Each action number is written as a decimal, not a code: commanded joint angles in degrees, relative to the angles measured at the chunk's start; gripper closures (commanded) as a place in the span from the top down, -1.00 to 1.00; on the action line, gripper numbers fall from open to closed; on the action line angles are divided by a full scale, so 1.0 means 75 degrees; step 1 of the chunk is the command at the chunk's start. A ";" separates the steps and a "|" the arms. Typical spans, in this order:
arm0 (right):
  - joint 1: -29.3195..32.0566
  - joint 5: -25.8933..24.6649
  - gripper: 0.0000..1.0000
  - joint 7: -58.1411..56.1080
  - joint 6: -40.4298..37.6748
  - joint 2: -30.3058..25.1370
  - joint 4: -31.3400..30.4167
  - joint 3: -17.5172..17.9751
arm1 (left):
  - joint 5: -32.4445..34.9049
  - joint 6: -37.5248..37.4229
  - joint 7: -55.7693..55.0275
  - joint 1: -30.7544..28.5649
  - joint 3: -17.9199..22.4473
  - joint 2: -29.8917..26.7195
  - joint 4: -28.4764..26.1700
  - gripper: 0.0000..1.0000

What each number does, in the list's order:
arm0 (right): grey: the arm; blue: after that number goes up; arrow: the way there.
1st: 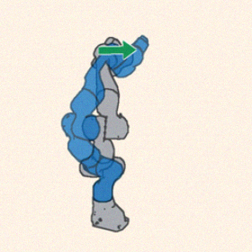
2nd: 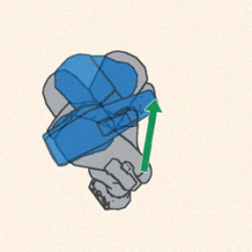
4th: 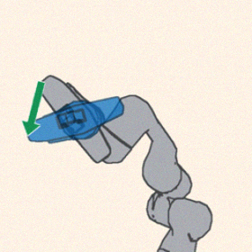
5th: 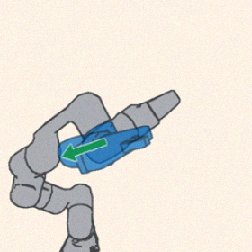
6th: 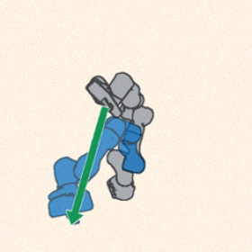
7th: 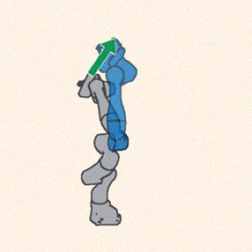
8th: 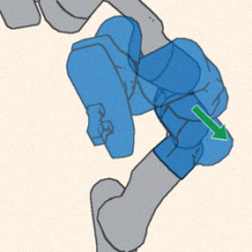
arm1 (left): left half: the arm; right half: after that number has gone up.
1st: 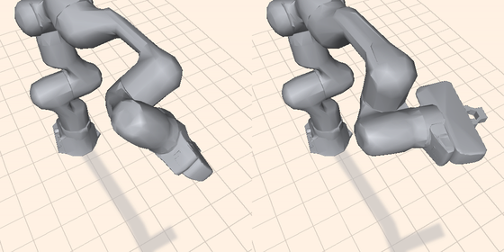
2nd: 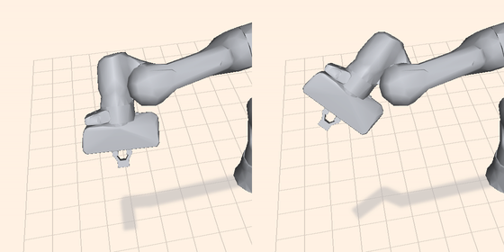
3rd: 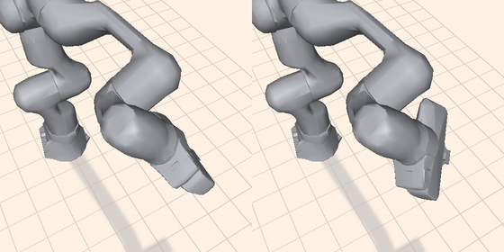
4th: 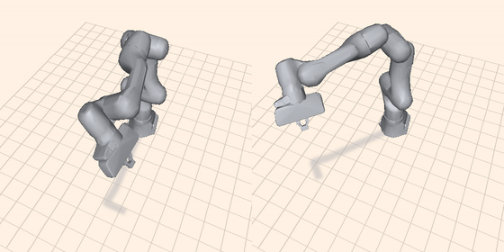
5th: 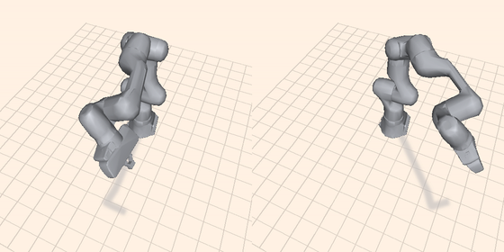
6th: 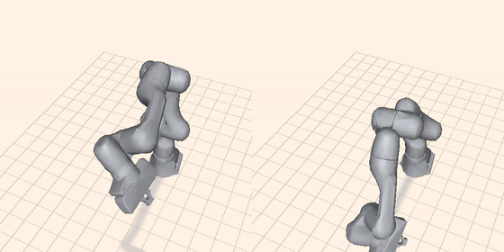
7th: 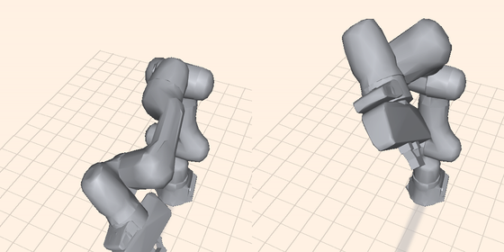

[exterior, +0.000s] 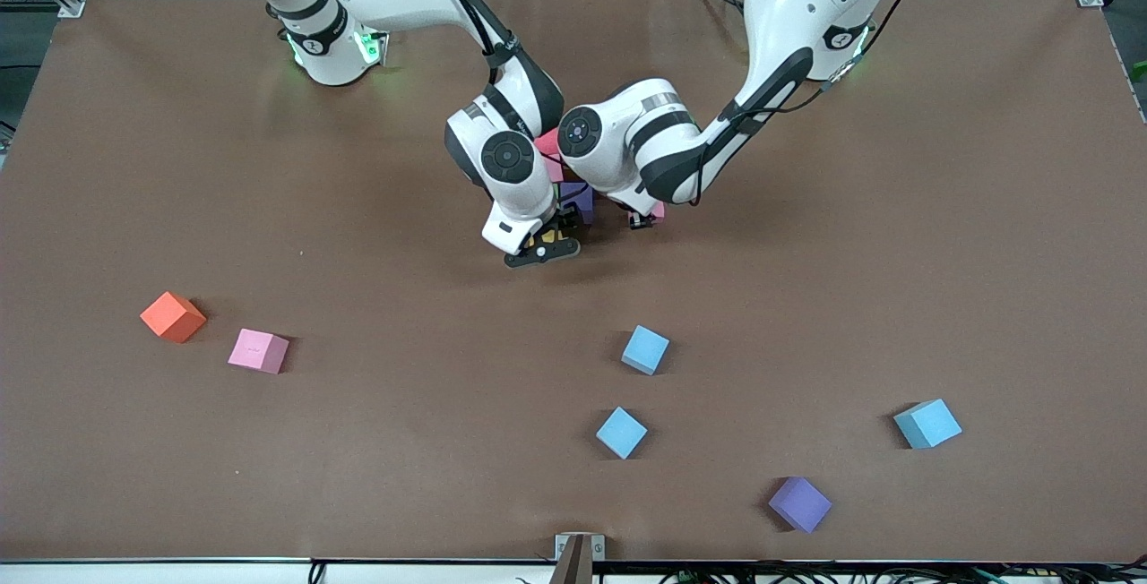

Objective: Arrange 11 blocks into digit 3
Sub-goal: 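Place the yellow cube below green with the right gripper while the left gripper carries pink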

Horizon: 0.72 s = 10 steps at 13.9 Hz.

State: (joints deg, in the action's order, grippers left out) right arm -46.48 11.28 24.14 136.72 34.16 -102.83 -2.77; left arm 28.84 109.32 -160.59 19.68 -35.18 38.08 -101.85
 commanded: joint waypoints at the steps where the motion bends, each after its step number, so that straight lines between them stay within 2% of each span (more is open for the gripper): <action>1: 0.0161 0.0137 1.00 0.0004 -0.0369 -0.0382 0.0070 -0.0041 | 0.0350 -0.0022 -0.1965 0.0269 -0.0114 -0.0226 -0.0272 -0.99; 4: 0.0512 0.0137 1.00 -0.0019 -0.1258 -0.0534 0.0642 -0.0100 | 0.0794 -0.0010 -0.2363 0.0294 -0.0126 -0.0225 -0.0377 -0.99; 7: 0.0852 0.0102 1.00 -0.0008 -0.2161 -0.0546 0.1404 -0.0427 | 0.0901 0.0025 -0.2470 0.0305 -0.0126 -0.0214 -0.0436 -0.99; 10: 0.1308 0.0044 1.00 -0.0054 -0.2480 -0.0535 0.1874 -0.0826 | 0.0912 0.0072 -0.2459 0.0294 -0.0126 -0.0202 -0.0448 -0.99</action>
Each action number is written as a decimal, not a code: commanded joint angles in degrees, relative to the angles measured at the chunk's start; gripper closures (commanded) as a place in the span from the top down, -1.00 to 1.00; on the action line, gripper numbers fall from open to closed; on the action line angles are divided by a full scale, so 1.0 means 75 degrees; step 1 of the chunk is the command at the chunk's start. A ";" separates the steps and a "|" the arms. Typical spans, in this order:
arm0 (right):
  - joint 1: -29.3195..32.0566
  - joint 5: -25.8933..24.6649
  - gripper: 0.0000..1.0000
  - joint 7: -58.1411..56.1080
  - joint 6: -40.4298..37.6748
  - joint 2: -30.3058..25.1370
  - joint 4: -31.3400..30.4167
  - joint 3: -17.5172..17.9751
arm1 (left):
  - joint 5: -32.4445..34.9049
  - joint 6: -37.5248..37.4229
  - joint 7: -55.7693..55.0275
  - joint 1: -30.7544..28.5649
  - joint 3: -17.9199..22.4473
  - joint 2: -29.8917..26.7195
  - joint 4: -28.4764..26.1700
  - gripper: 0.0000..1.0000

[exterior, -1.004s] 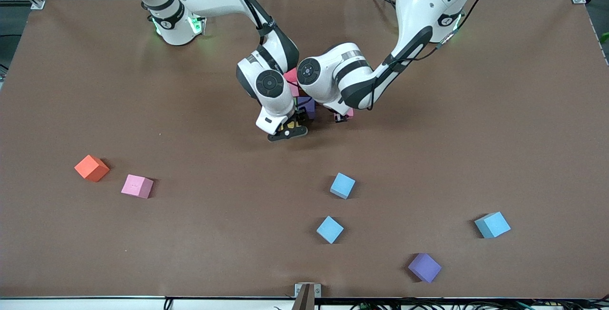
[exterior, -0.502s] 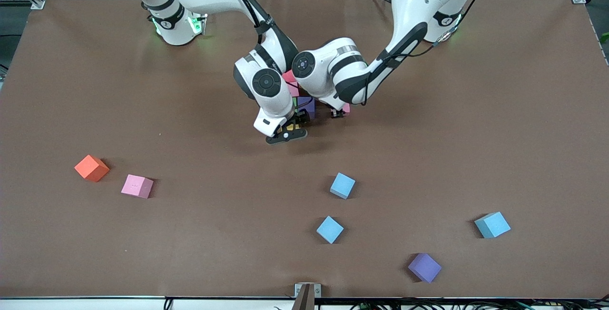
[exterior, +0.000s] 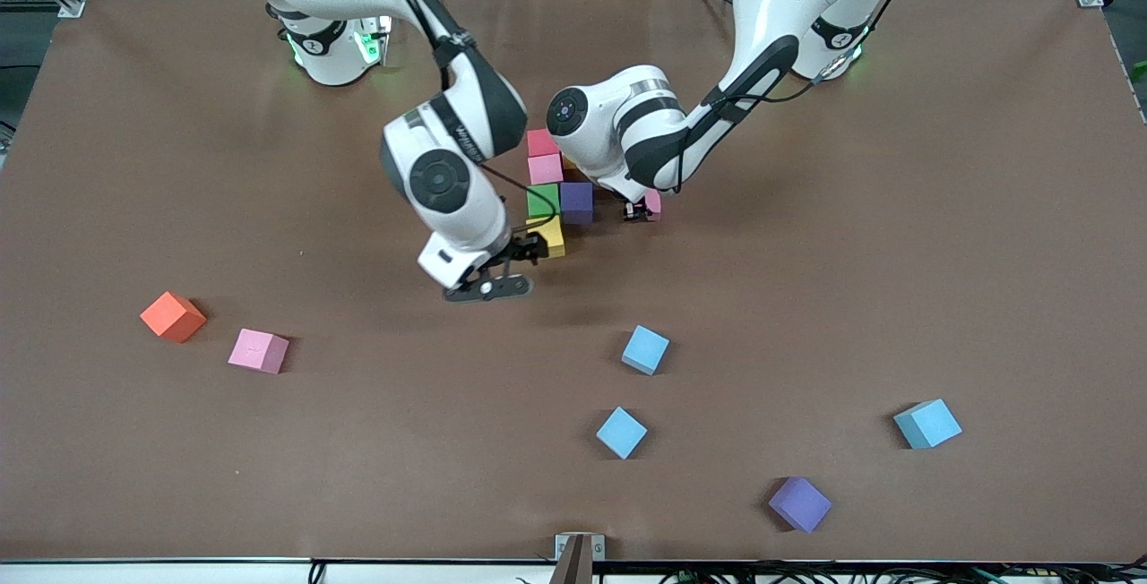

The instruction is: Arrange 11 blocks into digit 3

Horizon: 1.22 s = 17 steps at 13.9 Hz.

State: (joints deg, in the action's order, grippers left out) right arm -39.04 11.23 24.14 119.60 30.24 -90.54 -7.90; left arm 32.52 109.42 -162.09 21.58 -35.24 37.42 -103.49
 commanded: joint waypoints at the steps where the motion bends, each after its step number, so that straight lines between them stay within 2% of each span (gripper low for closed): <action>1: 0.0562 0.0038 1.00 -0.0124 -0.0151 -0.0013 0.0248 -0.0177 | 0.0422 0.0059 -0.2259 0.0053 -0.0117 -0.0115 -0.0229 -0.99; 4: 0.1417 0.0038 1.00 -0.0334 -0.0174 -0.0025 0.0318 -0.0445 | 0.0527 0.0059 -0.2410 0.0287 -0.0117 -0.0080 -0.0159 -0.99; 6: 0.1944 0.0142 1.00 -0.1151 -0.0185 -0.0025 0.0342 -0.0552 | 0.0994 0.0059 -0.2645 0.0357 -0.0117 -0.0021 -0.0100 -0.99; 8: 0.2333 0.0108 1.00 -0.1857 -0.0209 0.0010 0.0272 -0.0541 | 0.1311 0.0059 -0.2785 0.0521 -0.0117 0.0084 -0.0030 -0.99; 11: 0.2696 0.0014 1.00 -0.1847 -0.0186 0.0057 0.0097 -0.0564 | 0.1500 0.0059 -0.3148 0.0744 -0.0094 0.0166 -0.0018 -0.99; 13: 0.3234 0.0003 1.00 -0.2162 -0.0197 0.0092 0.0073 -0.0564 | 0.1780 0.0059 -0.3616 0.0873 -0.0082 0.0213 -0.0018 -0.99; 17: 0.4090 -0.0161 1.00 -0.3626 -0.0115 0.0337 0.0142 -0.0564 | 0.1887 0.0059 -0.3712 0.0873 -0.0071 0.0389 0.0192 -0.99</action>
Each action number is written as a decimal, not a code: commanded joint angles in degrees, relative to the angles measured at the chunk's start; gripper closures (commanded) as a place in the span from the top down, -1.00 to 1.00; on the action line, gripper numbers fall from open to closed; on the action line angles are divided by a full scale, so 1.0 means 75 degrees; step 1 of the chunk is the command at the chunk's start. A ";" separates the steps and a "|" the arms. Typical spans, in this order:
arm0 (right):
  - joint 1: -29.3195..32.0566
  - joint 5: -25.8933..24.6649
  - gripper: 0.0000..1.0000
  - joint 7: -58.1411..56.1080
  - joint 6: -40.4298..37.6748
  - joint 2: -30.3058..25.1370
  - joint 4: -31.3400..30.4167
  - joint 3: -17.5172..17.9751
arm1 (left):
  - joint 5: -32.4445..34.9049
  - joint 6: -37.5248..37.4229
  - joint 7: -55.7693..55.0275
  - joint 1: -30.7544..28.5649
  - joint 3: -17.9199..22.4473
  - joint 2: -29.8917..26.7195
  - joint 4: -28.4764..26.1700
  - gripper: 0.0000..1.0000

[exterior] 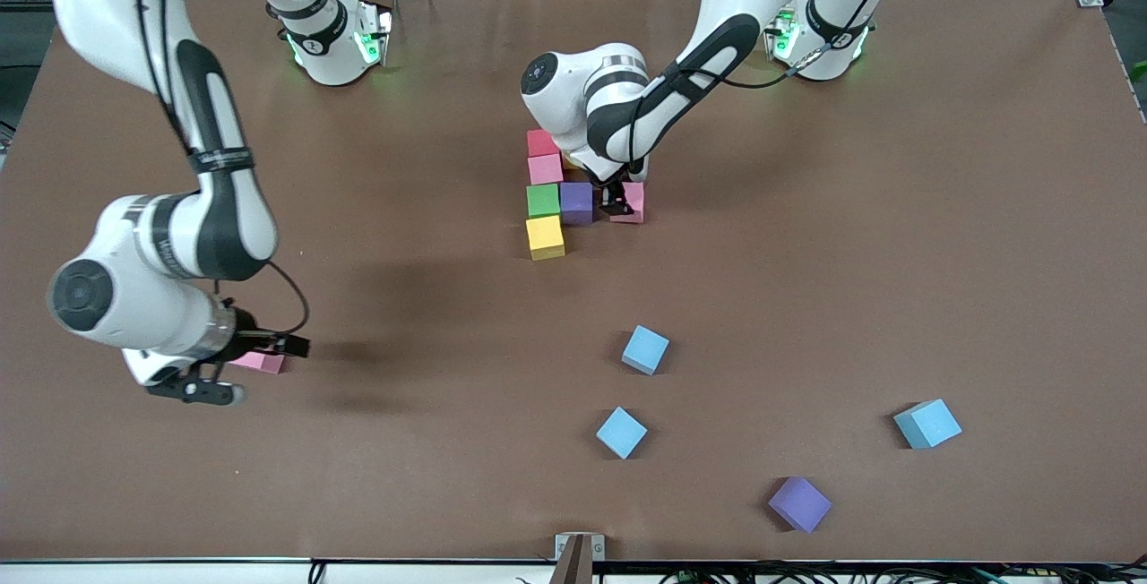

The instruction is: Arrange 11 blocks into digit 3

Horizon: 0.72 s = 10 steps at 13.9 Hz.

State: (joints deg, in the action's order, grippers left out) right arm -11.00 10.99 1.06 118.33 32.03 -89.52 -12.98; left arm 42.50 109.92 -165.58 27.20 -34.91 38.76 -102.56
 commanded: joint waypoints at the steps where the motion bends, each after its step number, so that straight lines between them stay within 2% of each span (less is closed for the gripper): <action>1: 0.0516 -0.0130 1.00 -0.0633 0.0043 0.0182 0.0007 0.0113 | 0.0556 -0.0008 -0.3247 0.0123 -0.0114 0.0223 0.0139 -0.99; 5: 0.0775 -0.0130 1.00 -0.0798 0.0031 0.0650 0.0007 0.0113 | 0.0545 0.0004 -0.3247 0.0147 -0.0114 0.0328 0.0316 -0.99; 10: 0.0834 -0.0118 1.00 -0.0798 0.0043 0.0792 0.0007 0.0113 | 0.0533 0.0063 -0.3328 0.0311 -0.0103 0.0410 0.0339 -0.99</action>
State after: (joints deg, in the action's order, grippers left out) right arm -5.19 10.86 -4.71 118.78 38.07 -89.58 -12.96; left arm 42.57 110.25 -165.64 28.32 -34.81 40.94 -99.52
